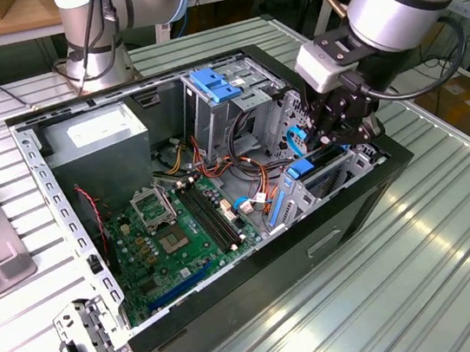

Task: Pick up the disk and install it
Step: 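Insert the second disk wire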

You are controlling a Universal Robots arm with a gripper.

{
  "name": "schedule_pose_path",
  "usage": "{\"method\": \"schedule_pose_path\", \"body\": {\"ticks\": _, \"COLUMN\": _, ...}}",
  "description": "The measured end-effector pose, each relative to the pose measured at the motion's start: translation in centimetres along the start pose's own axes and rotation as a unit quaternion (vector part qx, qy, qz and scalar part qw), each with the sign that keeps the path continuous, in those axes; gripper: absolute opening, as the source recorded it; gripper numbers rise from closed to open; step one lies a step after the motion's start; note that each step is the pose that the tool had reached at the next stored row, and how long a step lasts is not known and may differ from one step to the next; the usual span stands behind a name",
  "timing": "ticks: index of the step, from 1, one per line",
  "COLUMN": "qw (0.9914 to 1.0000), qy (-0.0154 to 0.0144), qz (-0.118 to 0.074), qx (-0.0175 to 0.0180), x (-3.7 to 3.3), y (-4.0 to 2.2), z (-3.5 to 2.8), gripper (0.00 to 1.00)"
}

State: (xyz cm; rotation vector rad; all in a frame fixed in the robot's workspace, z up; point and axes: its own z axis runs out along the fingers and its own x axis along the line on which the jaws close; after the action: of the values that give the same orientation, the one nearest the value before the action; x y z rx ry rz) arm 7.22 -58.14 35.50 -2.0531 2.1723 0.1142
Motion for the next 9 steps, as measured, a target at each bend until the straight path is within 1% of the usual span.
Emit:
{"method": "schedule_pose_path", "body": {"ticks": 5, "qw": 1.0, "qy": 0.0, "qz": 0.0, "qx": 0.0, "x": 0.08, "y": 0.01, "z": 0.17, "gripper": 0.16}}
{"method": "schedule_pose_path", "body": {"ticks": 9, "qw": 1.0, "qy": 0.0, "qz": 0.0, "qx": 0.0, "x": 0.16, "y": 0.02, "z": 0.47, "gripper": 0.16}}
